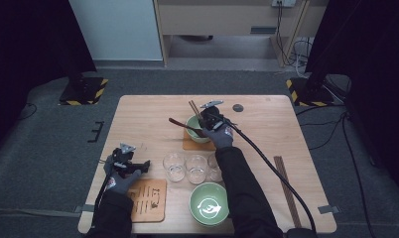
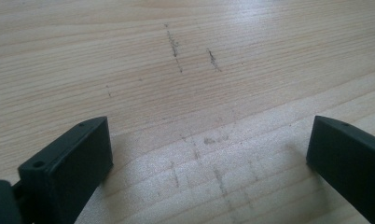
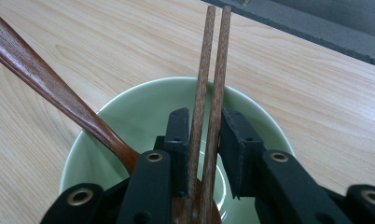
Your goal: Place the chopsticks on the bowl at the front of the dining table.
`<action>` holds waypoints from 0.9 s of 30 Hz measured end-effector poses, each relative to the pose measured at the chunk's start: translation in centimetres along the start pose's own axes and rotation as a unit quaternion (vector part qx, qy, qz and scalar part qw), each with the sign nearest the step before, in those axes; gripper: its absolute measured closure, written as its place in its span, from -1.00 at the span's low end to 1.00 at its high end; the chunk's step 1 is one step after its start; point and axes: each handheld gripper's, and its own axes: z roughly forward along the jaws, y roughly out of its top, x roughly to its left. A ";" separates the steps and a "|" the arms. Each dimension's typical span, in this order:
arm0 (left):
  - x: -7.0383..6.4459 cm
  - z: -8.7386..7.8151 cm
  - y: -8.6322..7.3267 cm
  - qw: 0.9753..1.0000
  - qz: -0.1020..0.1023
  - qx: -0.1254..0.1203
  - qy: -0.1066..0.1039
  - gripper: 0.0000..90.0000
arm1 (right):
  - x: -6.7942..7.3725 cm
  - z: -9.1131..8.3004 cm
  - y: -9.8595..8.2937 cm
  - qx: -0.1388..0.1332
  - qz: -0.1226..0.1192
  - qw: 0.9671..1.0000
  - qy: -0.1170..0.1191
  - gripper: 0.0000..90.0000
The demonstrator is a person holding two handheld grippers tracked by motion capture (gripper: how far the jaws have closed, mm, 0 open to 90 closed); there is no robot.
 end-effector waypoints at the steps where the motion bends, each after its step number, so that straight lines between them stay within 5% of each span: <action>1: 0.0 0.0 0.0 1.000 0.000 0.000 0.000 -1.00 | 0.0 0.0 0.0 0.000 0.000 1.000 0.000 0.64; 15: 0.0 0.0 0.0 1.000 0.000 0.000 0.000 -1.00 | 0.0 0.0 0.0 0.000 0.011 1.000 -0.003 0.69; 27: 0.0 0.0 0.0 1.000 0.000 0.000 0.000 -1.00 | -0.3 -1.9 0.9 -0.035 0.012 0.999 -0.003 0.21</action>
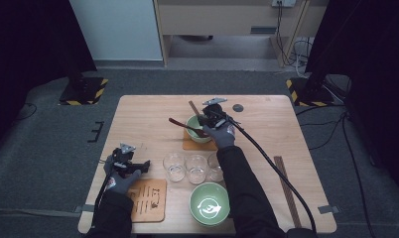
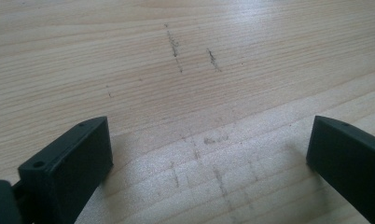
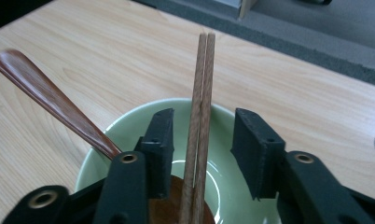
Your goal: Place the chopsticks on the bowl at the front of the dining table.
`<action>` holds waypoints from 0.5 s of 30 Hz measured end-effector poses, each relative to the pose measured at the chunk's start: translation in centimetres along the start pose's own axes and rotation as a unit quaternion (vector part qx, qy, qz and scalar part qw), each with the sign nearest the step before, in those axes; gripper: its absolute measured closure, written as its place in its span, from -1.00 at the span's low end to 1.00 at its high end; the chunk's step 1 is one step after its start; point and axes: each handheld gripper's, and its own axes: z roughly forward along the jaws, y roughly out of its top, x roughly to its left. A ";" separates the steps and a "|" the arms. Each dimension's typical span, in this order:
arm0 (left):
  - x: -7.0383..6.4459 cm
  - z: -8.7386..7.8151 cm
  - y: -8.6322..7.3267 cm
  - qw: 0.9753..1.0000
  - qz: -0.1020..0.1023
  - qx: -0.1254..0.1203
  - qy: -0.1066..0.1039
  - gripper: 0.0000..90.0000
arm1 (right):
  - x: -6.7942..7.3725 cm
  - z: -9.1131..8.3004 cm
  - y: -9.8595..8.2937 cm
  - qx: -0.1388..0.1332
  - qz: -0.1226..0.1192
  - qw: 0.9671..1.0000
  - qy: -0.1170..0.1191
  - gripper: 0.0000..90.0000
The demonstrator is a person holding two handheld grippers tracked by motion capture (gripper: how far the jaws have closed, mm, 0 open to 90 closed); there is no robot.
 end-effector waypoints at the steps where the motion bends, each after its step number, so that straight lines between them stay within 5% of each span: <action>1: 0.0 0.0 0.0 1.000 0.000 0.000 0.000 -1.00 | 0.0 -0.2 0.1 -0.005 0.001 1.000 0.000 0.18; 4: 0.0 0.0 0.0 1.000 0.000 0.000 0.000 -1.00 | -0.6 -1.4 0.4 -0.028 0.016 0.999 0.008 0.09; 15: 0.0 0.0 0.0 1.000 0.000 0.000 0.000 -1.00 | -1.9 -4.6 -0.5 -0.047 0.007 0.999 0.003 -0.33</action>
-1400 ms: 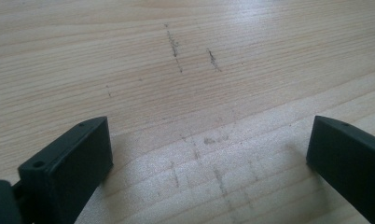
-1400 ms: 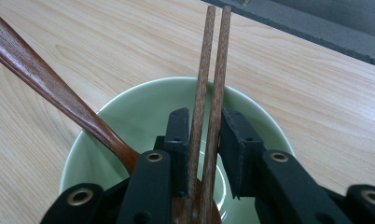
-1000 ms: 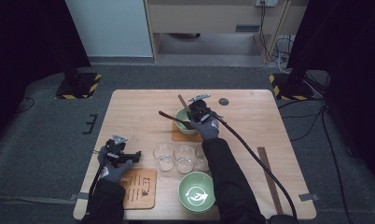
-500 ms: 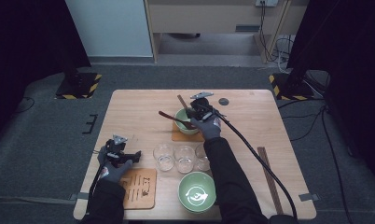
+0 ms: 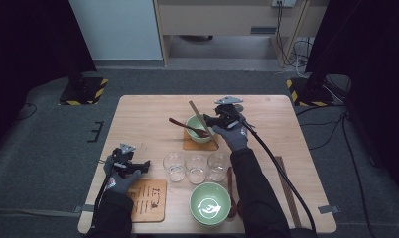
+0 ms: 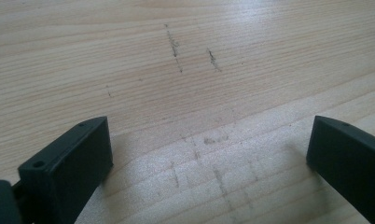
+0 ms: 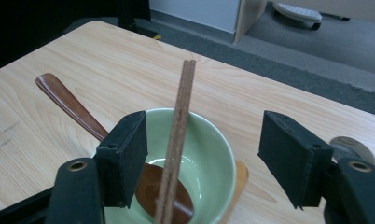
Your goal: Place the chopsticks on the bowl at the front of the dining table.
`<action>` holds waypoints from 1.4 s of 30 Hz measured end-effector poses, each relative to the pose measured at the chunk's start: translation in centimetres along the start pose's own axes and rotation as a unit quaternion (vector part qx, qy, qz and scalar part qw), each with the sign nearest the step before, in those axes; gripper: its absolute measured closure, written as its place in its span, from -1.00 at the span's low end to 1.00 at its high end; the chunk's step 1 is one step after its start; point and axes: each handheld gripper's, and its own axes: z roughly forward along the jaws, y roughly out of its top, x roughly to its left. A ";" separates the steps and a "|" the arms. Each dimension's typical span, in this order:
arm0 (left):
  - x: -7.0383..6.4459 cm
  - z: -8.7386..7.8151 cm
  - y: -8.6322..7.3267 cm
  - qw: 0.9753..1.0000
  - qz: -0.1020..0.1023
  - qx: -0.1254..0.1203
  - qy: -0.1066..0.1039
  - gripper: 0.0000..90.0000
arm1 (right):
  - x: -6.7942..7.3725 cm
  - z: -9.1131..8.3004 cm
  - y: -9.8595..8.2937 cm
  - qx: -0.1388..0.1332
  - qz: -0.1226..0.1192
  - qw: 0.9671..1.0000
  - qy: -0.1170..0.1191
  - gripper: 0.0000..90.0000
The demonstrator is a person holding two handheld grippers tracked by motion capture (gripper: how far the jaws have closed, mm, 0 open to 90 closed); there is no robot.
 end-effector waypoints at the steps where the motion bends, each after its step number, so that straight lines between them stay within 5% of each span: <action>1: 0.0 0.0 0.0 1.000 0.000 0.000 0.000 -1.00 | -0.2 -0.2 -0.2 -0.001 0.004 1.000 0.001 -0.35; 15: 0.0 0.0 0.0 1.000 0.000 0.000 0.000 -1.00 | -1.4 -2.4 -2.8 -0.001 0.019 1.000 -0.001 -0.74; 22: 0.0 0.0 0.0 1.000 0.000 0.000 0.000 -1.00 | -1.8 -2.3 -4.2 0.017 0.028 0.999 -0.003 -0.71; 29: 0.0 0.0 0.0 1.000 0.000 0.000 0.000 -1.00 | -1.6 -1.4 -5.4 0.053 0.006 0.998 -0.018 -0.70; 42: 0.0 0.0 0.0 1.000 0.000 0.000 0.000 -1.00 | -1.3 -0.9 -5.8 0.071 -0.008 0.997 -0.034 -0.66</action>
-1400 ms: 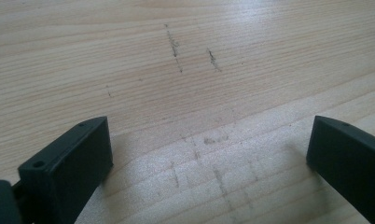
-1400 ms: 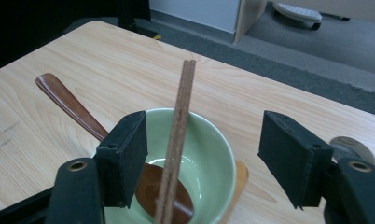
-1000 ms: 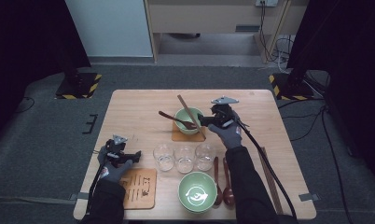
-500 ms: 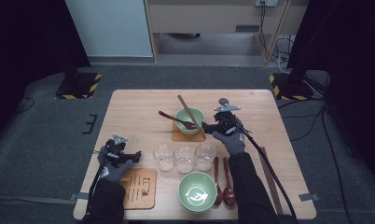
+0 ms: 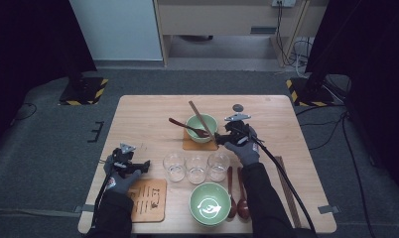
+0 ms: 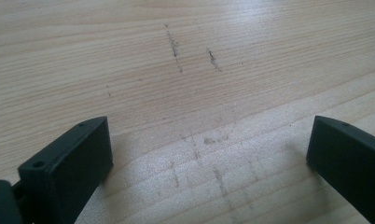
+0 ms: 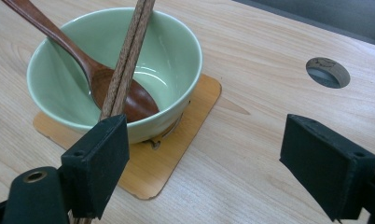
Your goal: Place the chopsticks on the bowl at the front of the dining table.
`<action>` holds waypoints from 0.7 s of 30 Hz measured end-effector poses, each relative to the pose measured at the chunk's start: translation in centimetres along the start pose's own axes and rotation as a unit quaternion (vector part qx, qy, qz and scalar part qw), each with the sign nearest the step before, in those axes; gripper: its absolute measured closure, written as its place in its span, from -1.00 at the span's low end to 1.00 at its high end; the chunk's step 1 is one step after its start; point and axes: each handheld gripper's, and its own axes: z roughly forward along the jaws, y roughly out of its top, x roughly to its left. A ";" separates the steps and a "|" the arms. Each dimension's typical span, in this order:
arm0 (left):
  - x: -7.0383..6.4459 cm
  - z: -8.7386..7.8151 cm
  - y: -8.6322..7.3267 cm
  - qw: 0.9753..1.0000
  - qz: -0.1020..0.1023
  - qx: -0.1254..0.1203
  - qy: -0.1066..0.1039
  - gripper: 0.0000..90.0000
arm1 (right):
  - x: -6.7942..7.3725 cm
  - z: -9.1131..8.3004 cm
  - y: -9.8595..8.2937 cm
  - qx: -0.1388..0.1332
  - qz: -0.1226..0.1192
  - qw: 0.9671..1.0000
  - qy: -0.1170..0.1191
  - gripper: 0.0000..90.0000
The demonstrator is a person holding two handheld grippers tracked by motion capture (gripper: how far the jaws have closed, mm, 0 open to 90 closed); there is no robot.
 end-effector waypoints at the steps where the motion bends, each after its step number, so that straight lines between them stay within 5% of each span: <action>1: 0.0 0.0 0.0 1.000 0.000 0.000 0.000 -1.00 | 0.1 0.0 0.0 0.001 -0.003 1.000 0.001 -0.66; 21: 0.0 0.0 0.0 1.000 0.000 0.000 0.000 -1.00 | 2.2 -0.3 -0.3 -0.004 -0.030 0.999 0.040 -0.64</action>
